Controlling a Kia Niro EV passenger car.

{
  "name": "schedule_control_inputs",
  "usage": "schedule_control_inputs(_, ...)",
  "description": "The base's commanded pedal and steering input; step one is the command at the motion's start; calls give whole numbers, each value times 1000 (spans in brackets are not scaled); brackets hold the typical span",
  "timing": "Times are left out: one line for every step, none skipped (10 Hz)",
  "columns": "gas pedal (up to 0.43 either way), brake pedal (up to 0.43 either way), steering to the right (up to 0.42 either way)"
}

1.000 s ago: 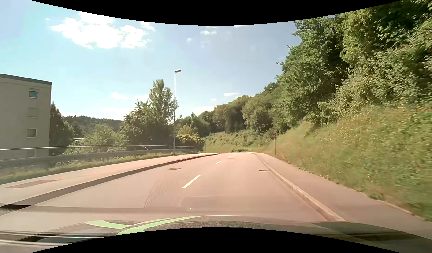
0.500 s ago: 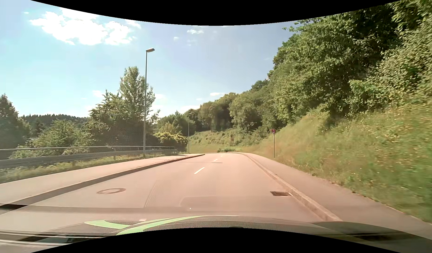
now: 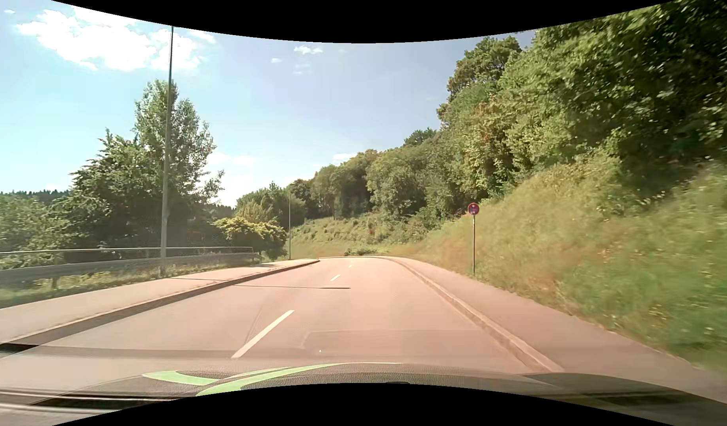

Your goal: Follow the waypoints while adhering to traffic rules and regulations

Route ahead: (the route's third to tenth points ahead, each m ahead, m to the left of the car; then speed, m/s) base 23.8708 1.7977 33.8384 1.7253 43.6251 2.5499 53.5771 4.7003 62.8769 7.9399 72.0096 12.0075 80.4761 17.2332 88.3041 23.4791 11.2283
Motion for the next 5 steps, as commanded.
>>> schedule_control_inputs(0,0,23)
schedule_control_inputs(0,0,19)
schedule_control_inputs(0,0,16)
schedule_control_inputs(0,0,12)
schedule_control_inputs(0,0,10)
